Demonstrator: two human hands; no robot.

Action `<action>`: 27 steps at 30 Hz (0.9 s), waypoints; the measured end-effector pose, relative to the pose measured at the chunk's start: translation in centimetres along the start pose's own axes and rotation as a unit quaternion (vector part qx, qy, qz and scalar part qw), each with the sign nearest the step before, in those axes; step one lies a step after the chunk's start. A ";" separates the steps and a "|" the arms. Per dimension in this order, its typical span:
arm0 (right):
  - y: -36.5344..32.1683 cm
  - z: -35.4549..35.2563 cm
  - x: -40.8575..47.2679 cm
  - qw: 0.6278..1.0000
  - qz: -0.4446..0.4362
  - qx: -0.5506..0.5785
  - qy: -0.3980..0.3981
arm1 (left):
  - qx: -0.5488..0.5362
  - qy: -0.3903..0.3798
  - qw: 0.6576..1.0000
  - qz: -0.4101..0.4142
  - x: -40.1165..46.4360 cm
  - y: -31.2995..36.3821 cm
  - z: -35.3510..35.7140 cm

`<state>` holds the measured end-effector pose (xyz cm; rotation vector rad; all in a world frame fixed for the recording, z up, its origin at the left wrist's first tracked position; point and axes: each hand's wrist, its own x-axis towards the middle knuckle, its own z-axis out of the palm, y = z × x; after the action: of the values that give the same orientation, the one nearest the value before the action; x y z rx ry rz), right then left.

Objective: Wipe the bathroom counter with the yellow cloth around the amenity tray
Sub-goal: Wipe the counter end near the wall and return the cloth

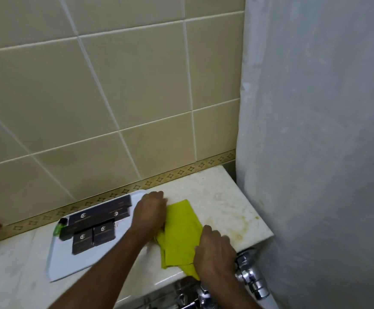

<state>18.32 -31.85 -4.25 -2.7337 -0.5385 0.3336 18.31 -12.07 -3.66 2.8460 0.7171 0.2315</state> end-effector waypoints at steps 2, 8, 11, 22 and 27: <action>-0.1 0.4 0.3 0.994 -0.052 -0.066 0.068 | -0.004 0.022 0.999 -0.026 -2.1 -2.7 0.5; -4.0 3.5 3.6 0.956 -0.277 -0.088 0.039 | 0.036 -0.043 0.998 0.020 -5.5 -7.3 2.0; -5.4 6.3 4.5 0.954 -0.276 -0.119 0.014 | 0.048 -0.026 0.998 0.025 -5.0 -7.2 2.2; -4.0 4.6 15.5 0.956 -0.262 -0.128 0.027 | 0.042 -0.015 0.999 0.026 -4.7 -7.8 2.7; 4.0 0.9 18.6 0.965 -0.203 -0.162 0.039 | 0.023 -0.026 0.999 0.014 -4.7 -7.8 2.8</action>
<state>36.15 -27.63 -9.55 -2.8252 -1.1982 0.0340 11.22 -8.01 -8.69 2.8960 0.6816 0.1462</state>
